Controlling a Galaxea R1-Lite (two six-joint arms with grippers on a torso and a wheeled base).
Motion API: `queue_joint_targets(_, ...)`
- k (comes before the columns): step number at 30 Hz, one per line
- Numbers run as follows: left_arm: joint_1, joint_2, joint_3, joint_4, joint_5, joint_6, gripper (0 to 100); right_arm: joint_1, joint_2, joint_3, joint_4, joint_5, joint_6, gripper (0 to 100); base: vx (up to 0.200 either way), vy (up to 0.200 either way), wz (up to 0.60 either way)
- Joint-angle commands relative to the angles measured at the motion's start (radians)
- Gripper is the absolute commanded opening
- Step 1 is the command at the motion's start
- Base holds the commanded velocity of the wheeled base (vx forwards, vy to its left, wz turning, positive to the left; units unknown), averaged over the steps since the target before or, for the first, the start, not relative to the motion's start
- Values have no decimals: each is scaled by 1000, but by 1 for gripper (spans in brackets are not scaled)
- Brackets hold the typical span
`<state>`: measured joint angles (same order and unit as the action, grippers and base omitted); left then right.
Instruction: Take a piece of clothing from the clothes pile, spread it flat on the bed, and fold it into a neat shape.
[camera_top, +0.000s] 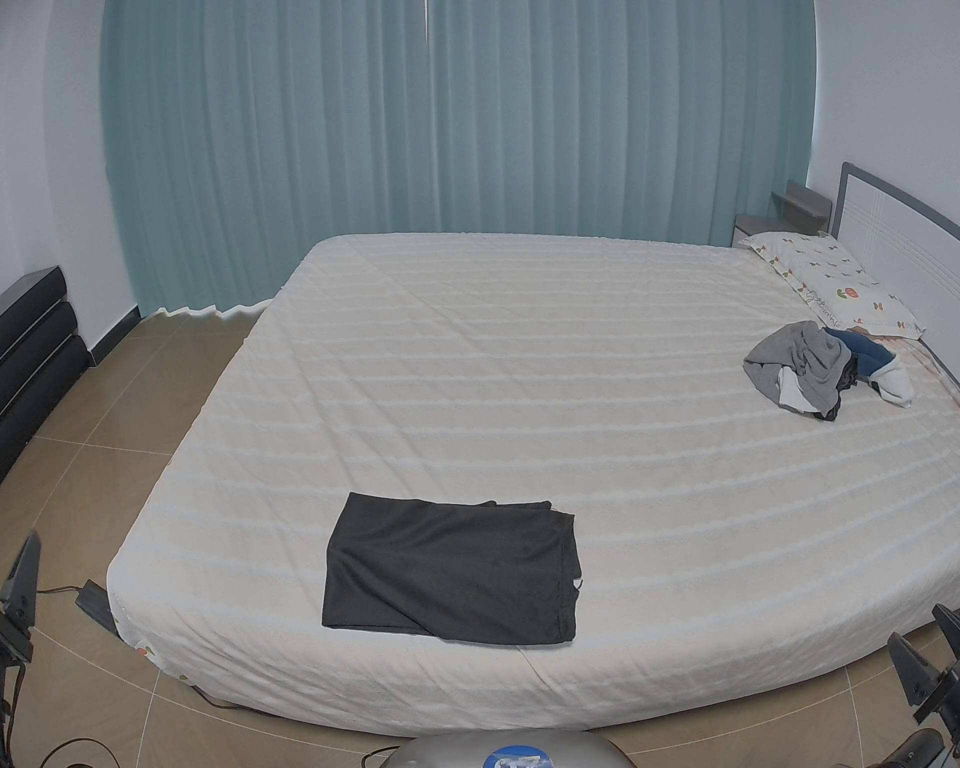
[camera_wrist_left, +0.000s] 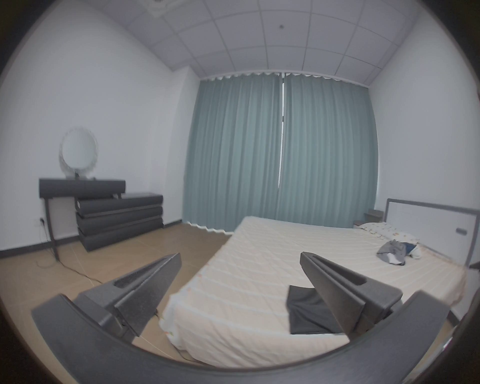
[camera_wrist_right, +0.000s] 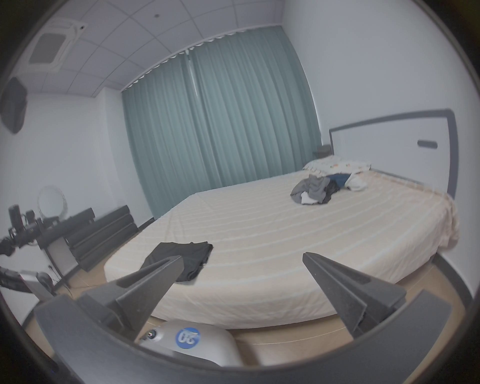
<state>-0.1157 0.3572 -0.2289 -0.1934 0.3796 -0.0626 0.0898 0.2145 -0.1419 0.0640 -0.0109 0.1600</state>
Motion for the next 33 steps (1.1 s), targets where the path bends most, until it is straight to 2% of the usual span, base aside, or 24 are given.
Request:
queue_joint_targets(1, 96, -236, 5, 78, 13, 76, 100, -82, -202, -31, 74, -1, -93, 100, 0, 0, 0)
queue_joint_targets(4, 133, -308, 7, 146, 10, 110, 100, -91, -214, -18, 68, -6, -135, 100, 0, 0, 0)
queue_joint_targets(9, 117, -357, 17, 166, 1, 109, 100, -91, -214, -16, 26, 6, -145, 100, 0, 0, 0)
queue_joint_targets(13, 117, -357, 63, 101, -22, 110, 100, -91, -214, 59, -158, 14, -200, 100, 0, 0, 0)
queue_joint_targets(15, 117, -357, 114, 2, -105, 124, 100, -93, -214, 142, -259, 11, -251, 100, 0, 0, 0)
queue_joint_targets(17, 117, -357, 160, -64, -163, 144, 100, -93, -214, 139, -256, 15, -251, 100, 0, 0, 0)
queue_joint_targets(20, 117, -357, 227, -104, -172, 173, 100, -93, -214, 142, -231, 15, -251, 100, 0, 0, 0)
queue_joint_targets(24, 117, -357, 229, -80, -172, 167, 100, -93, -214, 142, -168, 12, -249, 100, 0, 0, 0)
queue_joint_targets(29, 117, -357, 229, 34, -94, 171, 100, -93, -214, 142, -90, 9, -189, 100, 0, 0, 0)
queue_joint_targets(31, 117, -357, 229, 43, -96, 164, 100, -91, -214, 125, -4, 15, -181, 100, 0, 0, 0)
queue_joint_targets(33, 117, -357, 229, 86, -94, 161, 100, -91, -214, 124, -12, 17, -180, 100, 0, 0, 0)
